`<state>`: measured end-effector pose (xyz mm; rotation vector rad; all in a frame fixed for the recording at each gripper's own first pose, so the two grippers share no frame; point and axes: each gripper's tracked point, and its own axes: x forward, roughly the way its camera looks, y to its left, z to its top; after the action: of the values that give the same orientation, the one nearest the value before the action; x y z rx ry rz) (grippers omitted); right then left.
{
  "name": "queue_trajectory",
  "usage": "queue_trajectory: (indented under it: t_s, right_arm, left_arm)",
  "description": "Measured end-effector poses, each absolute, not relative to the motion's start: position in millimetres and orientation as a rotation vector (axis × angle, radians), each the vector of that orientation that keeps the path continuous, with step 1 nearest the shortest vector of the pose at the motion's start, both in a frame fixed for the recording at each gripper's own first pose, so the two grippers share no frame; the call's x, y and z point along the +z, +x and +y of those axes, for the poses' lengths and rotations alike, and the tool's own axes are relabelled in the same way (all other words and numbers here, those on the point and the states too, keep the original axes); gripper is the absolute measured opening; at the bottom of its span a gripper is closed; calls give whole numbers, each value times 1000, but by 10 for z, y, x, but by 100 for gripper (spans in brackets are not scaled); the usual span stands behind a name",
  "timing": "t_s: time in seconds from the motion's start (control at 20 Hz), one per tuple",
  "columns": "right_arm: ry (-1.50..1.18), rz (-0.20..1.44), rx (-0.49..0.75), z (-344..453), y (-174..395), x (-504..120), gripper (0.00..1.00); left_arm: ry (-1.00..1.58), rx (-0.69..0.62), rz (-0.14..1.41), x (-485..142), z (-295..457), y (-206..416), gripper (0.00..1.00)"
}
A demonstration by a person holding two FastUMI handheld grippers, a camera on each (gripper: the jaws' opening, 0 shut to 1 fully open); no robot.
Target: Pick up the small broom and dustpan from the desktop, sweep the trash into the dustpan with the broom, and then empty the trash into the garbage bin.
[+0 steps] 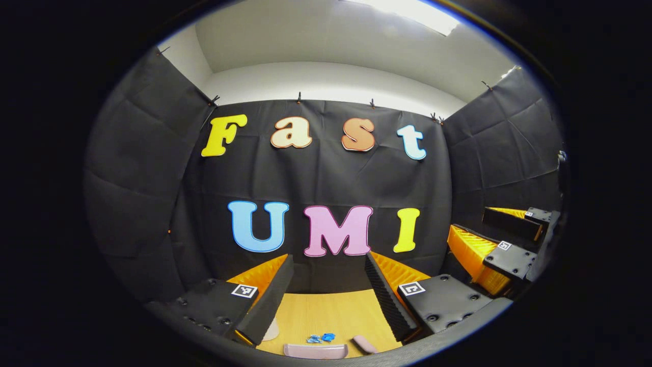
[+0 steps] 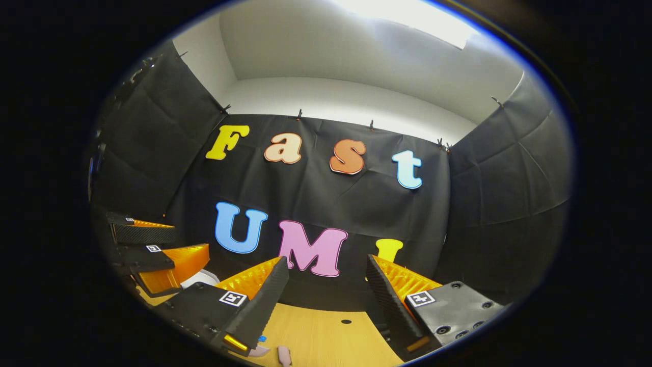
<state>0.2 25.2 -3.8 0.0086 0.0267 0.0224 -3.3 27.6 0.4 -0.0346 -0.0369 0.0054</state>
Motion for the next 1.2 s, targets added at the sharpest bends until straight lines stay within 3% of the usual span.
queue_trajectory:
  t_s: [0.25, 0.45, 0.6, 1.2]
  right_arm:
    - [1, 32, 13, 239, 44, -55, 96]
    - [-11, 40, 9, 254, 53, -112, 96]
    - [-2, 59, 16, 284, 59, -210, 97]
    - [11, 276, 44, 356, -55, -1120, 97]
  left_arm:
    - [-44, 8, -12, -67, 297, 17, 86]
    - [-33, 17, -25, -33, 346, 28, 81]
    - [-55, -5, 4, -163, 305, 60, 85]
    - [-43, -45, 159, -876, 402, 107, 83]
